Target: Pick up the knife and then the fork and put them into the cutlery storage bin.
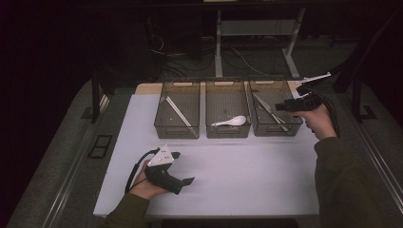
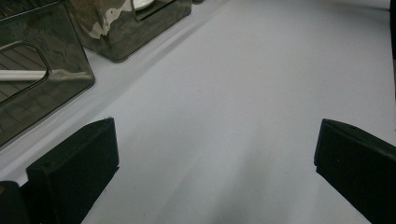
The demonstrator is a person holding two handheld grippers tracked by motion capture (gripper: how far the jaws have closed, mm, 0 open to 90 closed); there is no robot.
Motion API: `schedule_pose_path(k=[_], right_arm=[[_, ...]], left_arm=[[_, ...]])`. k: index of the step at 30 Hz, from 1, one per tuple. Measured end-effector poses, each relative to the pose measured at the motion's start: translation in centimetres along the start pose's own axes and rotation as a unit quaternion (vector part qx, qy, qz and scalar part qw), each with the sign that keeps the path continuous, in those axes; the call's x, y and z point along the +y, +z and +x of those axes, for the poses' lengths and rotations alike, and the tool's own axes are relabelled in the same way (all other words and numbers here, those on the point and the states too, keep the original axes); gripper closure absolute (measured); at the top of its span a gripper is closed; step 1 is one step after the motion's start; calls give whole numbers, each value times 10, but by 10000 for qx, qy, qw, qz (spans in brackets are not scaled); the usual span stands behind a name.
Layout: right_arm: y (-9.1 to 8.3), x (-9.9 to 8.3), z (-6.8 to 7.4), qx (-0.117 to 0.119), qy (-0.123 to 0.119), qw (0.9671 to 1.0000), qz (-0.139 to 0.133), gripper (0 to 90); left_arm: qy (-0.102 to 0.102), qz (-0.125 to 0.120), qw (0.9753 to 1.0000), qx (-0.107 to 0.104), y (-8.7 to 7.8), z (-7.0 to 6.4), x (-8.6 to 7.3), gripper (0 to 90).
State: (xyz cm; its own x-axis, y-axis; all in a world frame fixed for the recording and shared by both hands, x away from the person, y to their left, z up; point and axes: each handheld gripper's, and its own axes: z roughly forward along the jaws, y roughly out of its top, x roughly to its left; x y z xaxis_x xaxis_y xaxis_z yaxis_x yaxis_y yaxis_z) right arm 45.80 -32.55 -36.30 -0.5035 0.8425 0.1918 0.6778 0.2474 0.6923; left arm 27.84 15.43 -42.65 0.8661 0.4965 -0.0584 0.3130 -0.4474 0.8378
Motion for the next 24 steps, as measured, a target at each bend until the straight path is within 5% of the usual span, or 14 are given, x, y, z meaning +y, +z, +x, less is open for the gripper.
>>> schedule_pose_path(k=[16, 24], right_arm=[[-34, -36, 34, 241, -449, 9953, -818, 293], [-40, -63, 55, 334, -609, 9934, -916, 255]], left_arm=[[4, 1, 10000, -8, 0, -1, 0, 0], [-28, -11, 10000, -24, -1, 0, 0, 0]])
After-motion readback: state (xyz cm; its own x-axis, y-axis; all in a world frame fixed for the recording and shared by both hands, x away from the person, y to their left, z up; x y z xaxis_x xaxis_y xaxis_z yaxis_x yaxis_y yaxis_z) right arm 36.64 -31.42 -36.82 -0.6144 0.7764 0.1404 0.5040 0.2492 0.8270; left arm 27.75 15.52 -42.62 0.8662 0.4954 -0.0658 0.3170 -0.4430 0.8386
